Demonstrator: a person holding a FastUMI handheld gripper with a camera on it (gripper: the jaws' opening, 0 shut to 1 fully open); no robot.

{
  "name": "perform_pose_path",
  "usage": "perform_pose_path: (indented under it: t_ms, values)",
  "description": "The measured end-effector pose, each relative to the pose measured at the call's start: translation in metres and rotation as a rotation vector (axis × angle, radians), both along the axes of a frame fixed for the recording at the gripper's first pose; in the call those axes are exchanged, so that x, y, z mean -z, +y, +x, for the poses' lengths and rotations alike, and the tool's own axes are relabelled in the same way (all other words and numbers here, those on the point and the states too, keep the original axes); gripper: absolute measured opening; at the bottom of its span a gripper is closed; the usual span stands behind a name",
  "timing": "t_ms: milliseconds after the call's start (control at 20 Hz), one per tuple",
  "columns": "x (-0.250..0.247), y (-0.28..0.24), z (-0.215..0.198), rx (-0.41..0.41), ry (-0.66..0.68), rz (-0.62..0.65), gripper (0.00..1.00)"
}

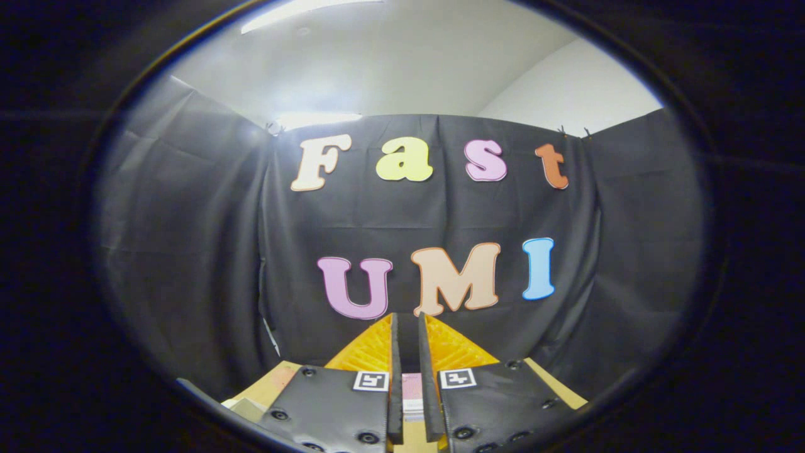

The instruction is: Open the storage box then place both shoes into the box .Put the left shoe in first, then the right shoe, with the right side of both shoes facing outward in a uniform manner.

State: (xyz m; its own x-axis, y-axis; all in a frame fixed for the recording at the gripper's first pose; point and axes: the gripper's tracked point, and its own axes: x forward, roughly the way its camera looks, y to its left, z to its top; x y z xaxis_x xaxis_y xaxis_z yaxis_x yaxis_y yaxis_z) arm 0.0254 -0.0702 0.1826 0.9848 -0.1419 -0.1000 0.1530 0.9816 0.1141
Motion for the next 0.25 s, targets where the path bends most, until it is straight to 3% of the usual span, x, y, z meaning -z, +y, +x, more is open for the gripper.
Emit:
perform_pose_path:
  t_ms: [250]
  values:
    - [-0.0031,-0.0041,-0.0093,0.031,0.008,0.005,0.15]
